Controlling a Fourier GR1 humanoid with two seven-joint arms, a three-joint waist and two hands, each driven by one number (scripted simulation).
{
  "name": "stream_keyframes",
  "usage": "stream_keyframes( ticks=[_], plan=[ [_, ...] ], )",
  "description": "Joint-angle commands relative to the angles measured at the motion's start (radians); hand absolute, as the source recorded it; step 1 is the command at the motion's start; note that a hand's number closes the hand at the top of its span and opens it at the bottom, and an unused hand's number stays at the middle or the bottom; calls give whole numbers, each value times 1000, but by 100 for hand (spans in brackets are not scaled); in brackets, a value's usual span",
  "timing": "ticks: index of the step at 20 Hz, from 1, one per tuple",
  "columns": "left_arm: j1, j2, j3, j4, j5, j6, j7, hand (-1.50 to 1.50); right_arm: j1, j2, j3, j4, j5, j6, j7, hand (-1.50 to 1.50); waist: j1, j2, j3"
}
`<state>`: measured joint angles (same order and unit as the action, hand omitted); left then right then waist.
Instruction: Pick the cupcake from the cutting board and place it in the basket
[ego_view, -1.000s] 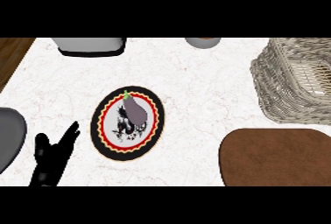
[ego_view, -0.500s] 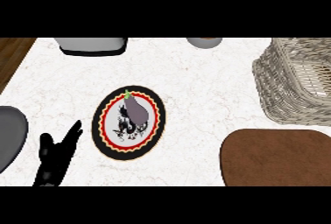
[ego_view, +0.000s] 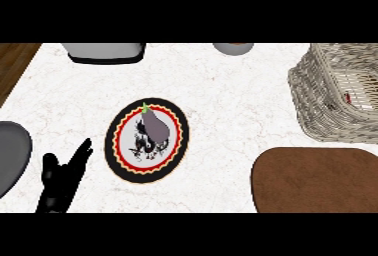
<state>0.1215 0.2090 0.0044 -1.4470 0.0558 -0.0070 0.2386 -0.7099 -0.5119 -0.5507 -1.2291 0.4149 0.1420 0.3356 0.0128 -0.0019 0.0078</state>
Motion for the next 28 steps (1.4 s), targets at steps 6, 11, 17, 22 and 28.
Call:
stream_keyframes(
  ticks=[6, 11, 17, 22, 28],
  plan=[
    [48, -40, -25, 10, -22, 7, 18, 0, 8, -54, -58, 320, -56, -71, -277, 150, 3, 6, -7],
    [-31, -29, -8, 38, -18, 8, 69, 0, 70, -105, 5, 371, 109, -215, -271, 150, -4, 11, -7],
    [-5, -28, -14, 8, -32, -1, 71, 0, 16, -230, 46, 518, 128, -142, -411, -150, 2, 6, -7],
    [4, -26, 14, 68, -20, -27, 4, 0, -39, -267, 11, 680, 104, -190, -539, -150, 7, 9, -7],
    [32, -15, 43, 69, -3, -45, -23, 0, -48, -306, -82, 702, 7, -196, -515, -150, 1, 7, -7]
  ],
)
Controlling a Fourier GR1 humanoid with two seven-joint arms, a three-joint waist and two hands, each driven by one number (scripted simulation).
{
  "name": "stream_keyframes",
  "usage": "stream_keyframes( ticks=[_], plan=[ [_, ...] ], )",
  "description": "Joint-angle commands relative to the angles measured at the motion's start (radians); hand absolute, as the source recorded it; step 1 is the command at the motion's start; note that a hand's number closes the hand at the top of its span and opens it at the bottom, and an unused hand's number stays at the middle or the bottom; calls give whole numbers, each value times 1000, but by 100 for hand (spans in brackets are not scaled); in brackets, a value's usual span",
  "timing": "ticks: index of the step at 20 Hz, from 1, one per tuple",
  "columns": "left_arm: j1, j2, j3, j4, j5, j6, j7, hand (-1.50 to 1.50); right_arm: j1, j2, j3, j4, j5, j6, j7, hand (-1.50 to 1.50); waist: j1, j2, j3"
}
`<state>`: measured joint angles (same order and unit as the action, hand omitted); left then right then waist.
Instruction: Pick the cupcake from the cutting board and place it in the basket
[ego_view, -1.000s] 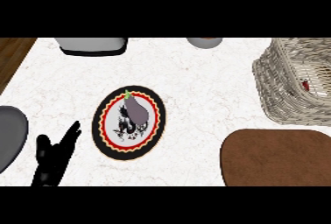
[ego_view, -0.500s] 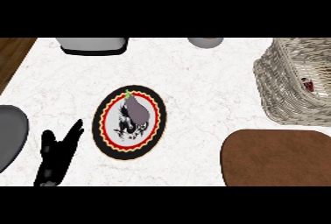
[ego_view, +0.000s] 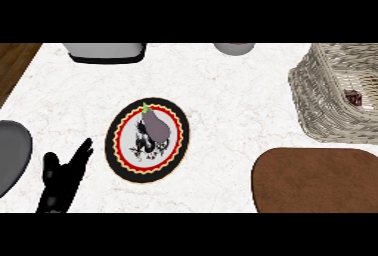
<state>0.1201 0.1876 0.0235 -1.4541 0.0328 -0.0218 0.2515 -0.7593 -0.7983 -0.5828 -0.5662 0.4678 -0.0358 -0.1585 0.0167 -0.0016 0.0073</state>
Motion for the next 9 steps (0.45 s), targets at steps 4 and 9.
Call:
stream_keyframes(
  ticks=[4, 9],
  plan=[
    [13, -6, -2, -31, 0, 9, 79, 0, 45, -127, -120, 98, -100, 28, -43, -150, -8, 6, -5],
    [29, -2, -6, -11, -13, -6, 60, 0, 92, -222, -165, 180, -137, 67, -74, -150, -4, 7, -5]
  ],
)
